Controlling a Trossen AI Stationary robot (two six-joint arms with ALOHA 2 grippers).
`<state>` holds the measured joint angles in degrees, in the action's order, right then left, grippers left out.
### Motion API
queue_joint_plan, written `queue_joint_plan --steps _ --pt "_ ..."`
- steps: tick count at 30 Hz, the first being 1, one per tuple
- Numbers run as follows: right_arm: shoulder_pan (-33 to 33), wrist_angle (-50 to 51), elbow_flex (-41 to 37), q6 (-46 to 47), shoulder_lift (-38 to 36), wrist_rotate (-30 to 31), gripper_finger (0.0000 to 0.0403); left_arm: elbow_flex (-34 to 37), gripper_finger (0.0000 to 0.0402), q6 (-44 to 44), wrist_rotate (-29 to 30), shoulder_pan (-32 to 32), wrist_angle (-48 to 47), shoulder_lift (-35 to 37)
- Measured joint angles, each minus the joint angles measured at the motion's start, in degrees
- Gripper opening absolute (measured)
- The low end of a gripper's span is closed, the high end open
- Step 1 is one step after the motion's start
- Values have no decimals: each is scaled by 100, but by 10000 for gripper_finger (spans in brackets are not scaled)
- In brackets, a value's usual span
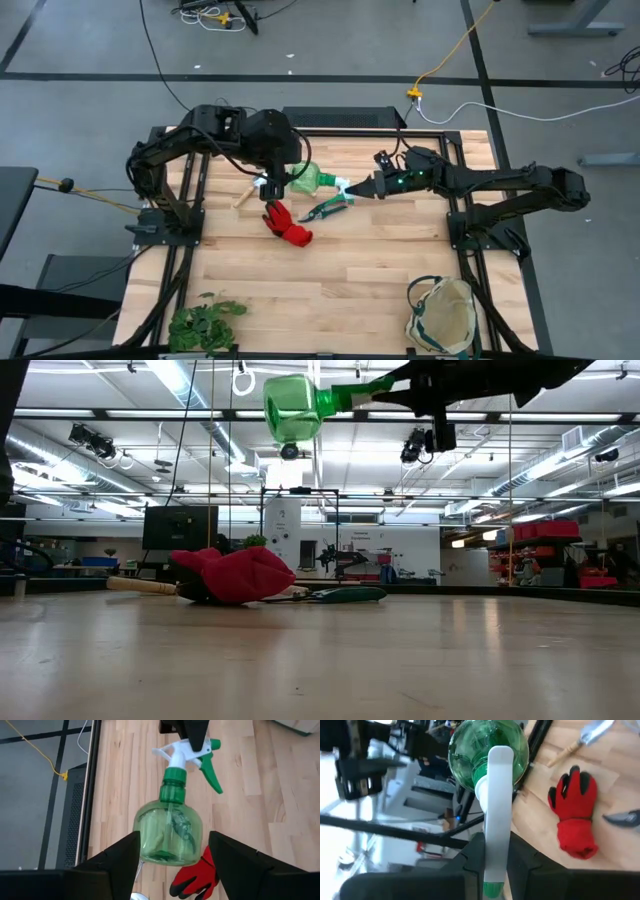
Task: Pick & Place Garden tools in Gardening bag
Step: Put the green spray into the gardening bag
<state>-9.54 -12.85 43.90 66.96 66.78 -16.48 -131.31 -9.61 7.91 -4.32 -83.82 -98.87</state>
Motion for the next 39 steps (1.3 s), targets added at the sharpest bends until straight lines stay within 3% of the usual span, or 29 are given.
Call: queue_joint_plan --steps 8,20,30,39 --pt "0 68 0 -1330 -486 -90 55 7 149 146 -3 0 47 81" --pt "-2 929 0 -1819 -1101 -530 55 0 59 153 -65 0 122 127" --pt "0 1011 0 -1603 -1643 -846 53 0 30 245 -61 0 128 127" --pt "0 1072 0 -2460 -2126 -1993 52 0 30 299 -46 1 132 127"
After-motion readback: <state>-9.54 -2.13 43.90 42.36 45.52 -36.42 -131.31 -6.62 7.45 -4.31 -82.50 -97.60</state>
